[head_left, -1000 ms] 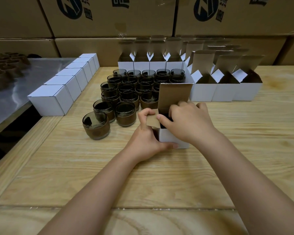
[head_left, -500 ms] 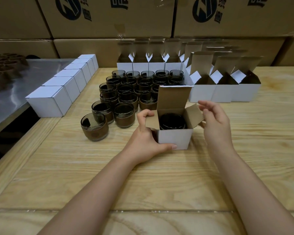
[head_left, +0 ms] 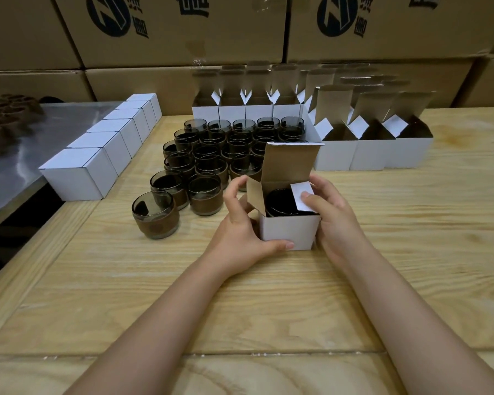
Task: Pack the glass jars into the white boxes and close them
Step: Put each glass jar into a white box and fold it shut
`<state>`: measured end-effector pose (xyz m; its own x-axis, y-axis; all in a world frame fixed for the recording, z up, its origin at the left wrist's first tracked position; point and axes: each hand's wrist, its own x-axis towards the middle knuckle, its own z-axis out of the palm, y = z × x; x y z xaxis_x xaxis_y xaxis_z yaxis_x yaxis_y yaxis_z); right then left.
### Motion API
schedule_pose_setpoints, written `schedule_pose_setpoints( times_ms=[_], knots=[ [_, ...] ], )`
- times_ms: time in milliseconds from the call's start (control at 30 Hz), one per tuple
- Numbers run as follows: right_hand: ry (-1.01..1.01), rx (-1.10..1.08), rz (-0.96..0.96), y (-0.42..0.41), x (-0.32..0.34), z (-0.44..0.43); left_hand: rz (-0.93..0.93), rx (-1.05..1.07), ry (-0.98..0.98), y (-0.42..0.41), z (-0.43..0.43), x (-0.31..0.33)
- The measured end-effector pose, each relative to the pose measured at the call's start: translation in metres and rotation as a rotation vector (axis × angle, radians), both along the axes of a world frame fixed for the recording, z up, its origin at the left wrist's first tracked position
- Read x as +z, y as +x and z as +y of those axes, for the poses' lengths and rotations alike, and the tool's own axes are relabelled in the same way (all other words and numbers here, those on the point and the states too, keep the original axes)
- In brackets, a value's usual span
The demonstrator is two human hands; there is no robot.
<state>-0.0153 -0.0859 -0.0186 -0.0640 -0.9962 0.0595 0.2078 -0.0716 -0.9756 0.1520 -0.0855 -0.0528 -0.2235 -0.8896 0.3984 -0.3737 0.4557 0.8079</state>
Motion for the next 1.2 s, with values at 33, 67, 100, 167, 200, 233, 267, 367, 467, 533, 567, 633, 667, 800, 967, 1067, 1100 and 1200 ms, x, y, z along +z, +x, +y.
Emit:
schedule_pose_setpoints(
  times_ms=[33, 67, 100, 167, 200, 233, 267, 367, 467, 533, 567, 633, 667, 800, 967, 1067, 1100, 1200],
  knots=[
    [-0.008, 0.001, 0.004, 0.000, 0.000, 0.000, -0.004, 0.001, 0.005, 0.000, 0.000, 0.001],
    [-0.018, 0.005, 0.007, 0.001, 0.000, 0.001, -0.005, 0.001, 0.010, 0.000, 0.000, 0.001],
    [-0.030, 0.011, 0.010, 0.001, 0.000, 0.001, -0.003, -0.002, 0.015, 0.001, 0.000, 0.002],
    [-0.058, 0.031, 0.007, 0.001, -0.002, 0.000, -0.011, -0.031, 0.023, 0.001, -0.001, 0.004],
    [-0.072, 0.042, -0.002, 0.001, -0.003, 0.000, -0.038, -0.040, 0.014, 0.001, -0.001, 0.006],
    [-0.080, 0.050, -0.012, 0.000, -0.003, 0.000, -0.072, -0.040, 0.000, 0.001, -0.001, 0.007],
    [-0.087, 0.056, -0.017, 0.000, -0.004, 0.000, -0.095, -0.035, -0.009, 0.001, -0.001, 0.007],
    [-0.112, 0.067, -0.017, 0.000, -0.005, -0.001, -0.101, -0.023, -0.003, 0.002, -0.001, 0.006],
    [-0.141, 0.089, -0.045, -0.002, -0.006, 0.000, -0.090, -0.017, 0.009, 0.002, -0.001, 0.007],
    [-0.177, 0.149, -0.055, -0.005, -0.007, 0.003, -0.081, -0.016, 0.019, 0.001, -0.001, 0.008],
    [-0.192, 0.187, -0.055, -0.007, -0.007, 0.004, -0.079, -0.017, 0.024, 0.001, 0.000, 0.009],
    [-0.216, 0.256, -0.037, -0.011, -0.007, 0.007, -0.069, -0.023, 0.029, 0.001, 0.001, 0.009],
    [-0.229, 0.280, -0.023, -0.013, -0.007, 0.007, -0.062, -0.026, 0.029, 0.001, 0.001, 0.008],
    [-0.252, 0.287, 0.030, -0.012, -0.007, 0.009, -0.043, -0.034, 0.057, 0.002, 0.002, 0.008],
    [-0.251, 0.184, 0.058, -0.010, -0.009, 0.007, -0.044, -0.044, 0.087, 0.001, 0.004, 0.010],
    [-0.266, 0.178, 0.088, -0.011, -0.009, 0.008, -0.016, -0.062, 0.091, 0.001, 0.007, 0.013],
    [-0.271, 0.178, 0.098, -0.012, -0.008, 0.009, 0.013, -0.070, 0.096, 0.001, 0.007, 0.014],
    [-0.269, 0.179, 0.124, -0.012, -0.008, 0.009, 0.093, -0.112, 0.093, 0.003, 0.008, 0.015]
  ],
)
